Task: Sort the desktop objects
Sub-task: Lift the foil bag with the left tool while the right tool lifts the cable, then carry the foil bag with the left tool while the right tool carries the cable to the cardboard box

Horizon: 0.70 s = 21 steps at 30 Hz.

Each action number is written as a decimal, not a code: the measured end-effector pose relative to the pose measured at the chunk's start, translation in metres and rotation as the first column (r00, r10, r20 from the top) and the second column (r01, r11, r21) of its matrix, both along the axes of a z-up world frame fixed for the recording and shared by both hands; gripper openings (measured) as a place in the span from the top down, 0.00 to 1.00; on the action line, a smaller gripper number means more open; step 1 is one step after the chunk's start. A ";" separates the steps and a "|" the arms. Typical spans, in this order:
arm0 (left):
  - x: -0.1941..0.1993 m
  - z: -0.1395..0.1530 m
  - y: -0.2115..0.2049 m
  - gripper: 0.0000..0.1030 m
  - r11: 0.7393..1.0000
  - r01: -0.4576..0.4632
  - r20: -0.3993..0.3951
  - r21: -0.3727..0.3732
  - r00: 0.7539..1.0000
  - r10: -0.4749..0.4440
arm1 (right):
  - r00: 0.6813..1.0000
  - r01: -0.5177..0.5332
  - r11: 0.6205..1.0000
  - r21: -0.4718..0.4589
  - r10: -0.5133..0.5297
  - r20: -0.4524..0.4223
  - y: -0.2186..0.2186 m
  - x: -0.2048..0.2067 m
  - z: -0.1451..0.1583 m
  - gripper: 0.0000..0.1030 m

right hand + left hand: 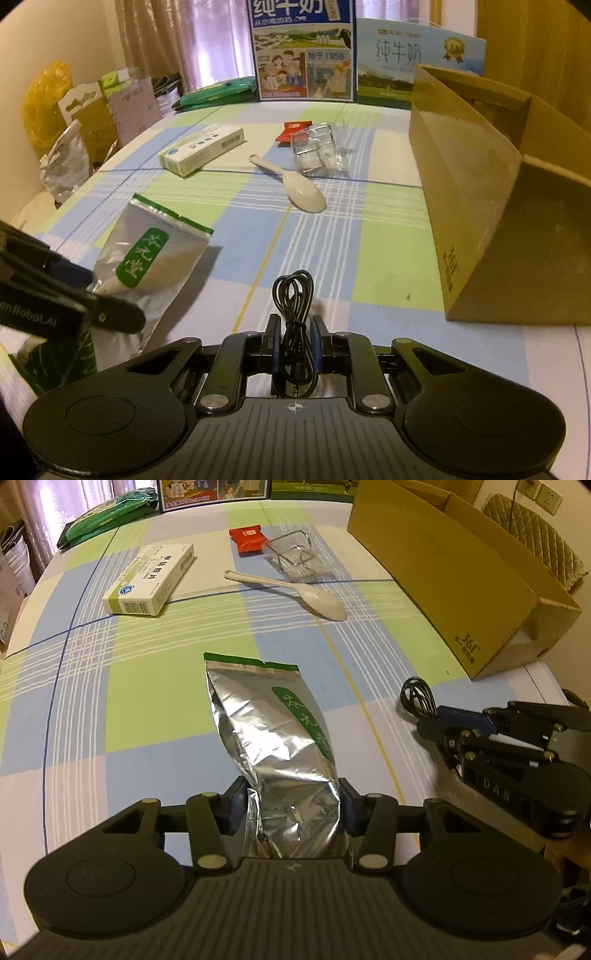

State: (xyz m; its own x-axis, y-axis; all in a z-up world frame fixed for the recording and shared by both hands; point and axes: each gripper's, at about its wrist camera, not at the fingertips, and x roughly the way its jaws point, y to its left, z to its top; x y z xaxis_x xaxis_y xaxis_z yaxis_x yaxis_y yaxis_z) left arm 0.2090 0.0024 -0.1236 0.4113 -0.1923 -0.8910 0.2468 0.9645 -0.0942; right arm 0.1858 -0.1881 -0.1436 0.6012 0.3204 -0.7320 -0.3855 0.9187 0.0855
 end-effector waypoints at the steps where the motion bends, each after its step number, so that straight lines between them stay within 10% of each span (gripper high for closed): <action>1: -0.001 -0.001 -0.001 0.57 1.000 0.005 -0.006 0.003 1.000 -0.005 | 1.000 0.002 1.000 0.002 -0.002 -0.002 -0.001 -0.001 0.000 0.87; 12: 0.006 -0.018 -0.010 0.36 0.996 0.041 -0.039 0.074 0.999 -0.038 | 1.000 -0.012 1.000 0.006 0.012 -0.019 0.003 -0.001 -0.005 0.87; 21: 0.003 -0.010 -0.010 0.58 0.996 0.052 -0.018 0.075 0.999 -0.050 | 1.000 -0.011 1.000 0.018 0.011 -0.003 0.002 -0.002 -0.001 0.87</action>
